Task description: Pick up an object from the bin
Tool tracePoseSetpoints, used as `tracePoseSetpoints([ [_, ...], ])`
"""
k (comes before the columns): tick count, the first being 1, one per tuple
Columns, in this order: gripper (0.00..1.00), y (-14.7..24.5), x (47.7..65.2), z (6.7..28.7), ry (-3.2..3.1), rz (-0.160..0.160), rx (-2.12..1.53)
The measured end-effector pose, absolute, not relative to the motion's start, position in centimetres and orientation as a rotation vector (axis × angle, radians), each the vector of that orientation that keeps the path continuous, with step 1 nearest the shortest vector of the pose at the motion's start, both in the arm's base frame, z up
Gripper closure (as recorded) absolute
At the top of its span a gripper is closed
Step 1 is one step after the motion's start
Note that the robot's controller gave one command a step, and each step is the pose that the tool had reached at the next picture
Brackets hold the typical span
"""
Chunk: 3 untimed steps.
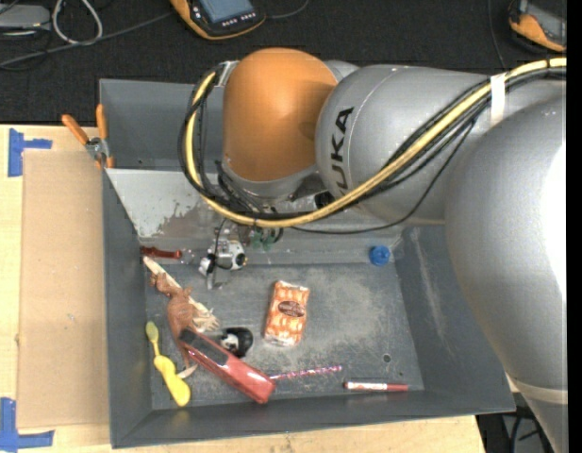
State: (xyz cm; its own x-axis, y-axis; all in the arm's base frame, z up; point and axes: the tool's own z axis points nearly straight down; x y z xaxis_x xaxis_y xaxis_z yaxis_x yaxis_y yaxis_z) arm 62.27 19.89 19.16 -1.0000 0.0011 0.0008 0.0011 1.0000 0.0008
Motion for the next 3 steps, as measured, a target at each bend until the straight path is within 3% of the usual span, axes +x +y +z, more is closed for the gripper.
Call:
tracePoseSetpoints([
  [1,0.00,22.0,58.2,9.5,-3.140,-0.004,-0.098],
  [2,0.00,21.9,57.2,8.4,-3.141,-0.003,-0.100],
  [3,0.00,24.7,54.6,10.0,-3.118,-0.001,-0.309],
])
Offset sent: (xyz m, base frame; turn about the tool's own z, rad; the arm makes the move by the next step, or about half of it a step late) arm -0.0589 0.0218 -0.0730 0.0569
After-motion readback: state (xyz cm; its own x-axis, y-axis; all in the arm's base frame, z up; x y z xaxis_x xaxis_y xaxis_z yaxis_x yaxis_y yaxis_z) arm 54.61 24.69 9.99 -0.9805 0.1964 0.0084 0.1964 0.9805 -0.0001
